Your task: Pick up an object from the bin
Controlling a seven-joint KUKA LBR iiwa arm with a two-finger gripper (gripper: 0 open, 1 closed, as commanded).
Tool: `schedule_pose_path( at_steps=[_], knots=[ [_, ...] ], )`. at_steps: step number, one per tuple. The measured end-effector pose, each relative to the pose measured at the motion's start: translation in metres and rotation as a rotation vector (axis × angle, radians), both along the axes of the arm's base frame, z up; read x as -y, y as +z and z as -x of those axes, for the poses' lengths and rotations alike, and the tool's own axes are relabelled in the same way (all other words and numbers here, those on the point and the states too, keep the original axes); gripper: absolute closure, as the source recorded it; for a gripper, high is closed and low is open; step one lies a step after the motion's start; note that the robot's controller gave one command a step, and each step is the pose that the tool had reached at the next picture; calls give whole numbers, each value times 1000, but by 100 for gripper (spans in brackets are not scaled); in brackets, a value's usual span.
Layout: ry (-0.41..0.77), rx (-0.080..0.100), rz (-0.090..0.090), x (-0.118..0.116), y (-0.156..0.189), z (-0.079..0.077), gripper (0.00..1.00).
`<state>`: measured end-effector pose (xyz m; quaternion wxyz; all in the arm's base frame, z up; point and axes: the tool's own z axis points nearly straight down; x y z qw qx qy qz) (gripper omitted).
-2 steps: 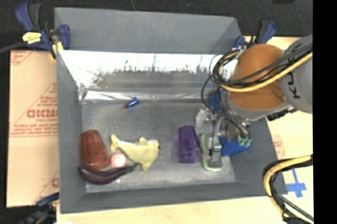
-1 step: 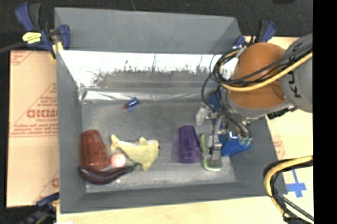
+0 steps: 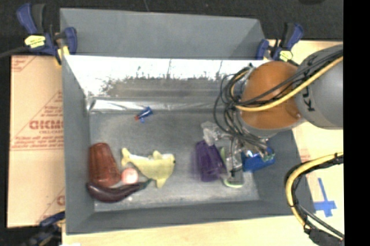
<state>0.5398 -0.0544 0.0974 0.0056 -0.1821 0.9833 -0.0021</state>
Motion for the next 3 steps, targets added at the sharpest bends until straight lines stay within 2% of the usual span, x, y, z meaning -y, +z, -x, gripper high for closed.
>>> schedule_pose_path(
  at_steps=[1,2,3],
  knots=[
    [141,-1,2,-4,3,-3,0],
    [479,2,6,-22,4,44,0],
    [392,8,5,-9,-18,17,0]
  ],
)
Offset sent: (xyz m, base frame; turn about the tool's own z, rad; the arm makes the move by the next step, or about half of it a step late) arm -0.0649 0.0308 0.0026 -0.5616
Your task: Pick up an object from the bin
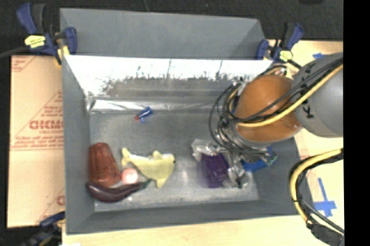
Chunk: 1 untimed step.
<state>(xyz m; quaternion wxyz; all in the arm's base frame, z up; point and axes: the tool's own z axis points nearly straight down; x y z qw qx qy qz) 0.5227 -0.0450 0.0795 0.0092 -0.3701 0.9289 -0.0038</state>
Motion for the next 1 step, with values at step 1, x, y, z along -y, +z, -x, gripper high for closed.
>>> schedule_pose_path(
  at_steps=[1],
  knots=[
    [-24,-4,-1,47,-8,19,100]
  ],
)
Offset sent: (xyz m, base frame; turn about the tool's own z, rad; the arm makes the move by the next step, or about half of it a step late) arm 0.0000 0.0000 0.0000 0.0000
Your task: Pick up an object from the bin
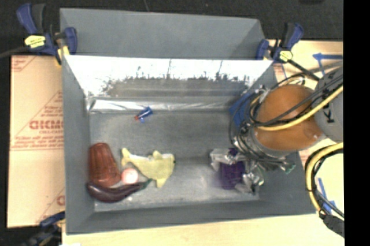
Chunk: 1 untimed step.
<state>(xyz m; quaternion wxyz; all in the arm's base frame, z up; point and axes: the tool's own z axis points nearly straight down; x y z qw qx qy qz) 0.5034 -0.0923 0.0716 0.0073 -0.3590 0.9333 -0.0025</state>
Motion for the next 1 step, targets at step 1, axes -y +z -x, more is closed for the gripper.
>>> schedule_pose_path(
  at_steps=[1],
  knots=[
    [0,0,0,0,0,0,100]
  ],
)
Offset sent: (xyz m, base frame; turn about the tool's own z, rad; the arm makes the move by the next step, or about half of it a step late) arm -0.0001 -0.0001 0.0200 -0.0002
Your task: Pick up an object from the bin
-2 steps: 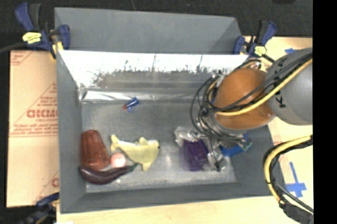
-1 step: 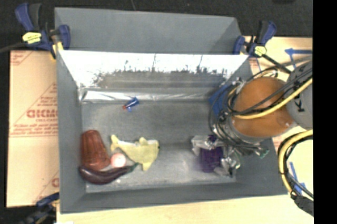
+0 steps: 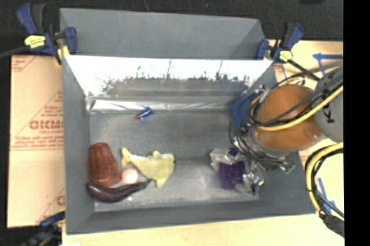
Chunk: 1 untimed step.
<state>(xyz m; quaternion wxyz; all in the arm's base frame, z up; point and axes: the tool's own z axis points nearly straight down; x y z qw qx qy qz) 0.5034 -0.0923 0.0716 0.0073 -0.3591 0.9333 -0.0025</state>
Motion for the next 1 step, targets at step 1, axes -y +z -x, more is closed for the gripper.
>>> schedule_pose_path(
  at_steps=[1],
  knots=[
    [-1,0,0,0,9,1,100]
  ],
)
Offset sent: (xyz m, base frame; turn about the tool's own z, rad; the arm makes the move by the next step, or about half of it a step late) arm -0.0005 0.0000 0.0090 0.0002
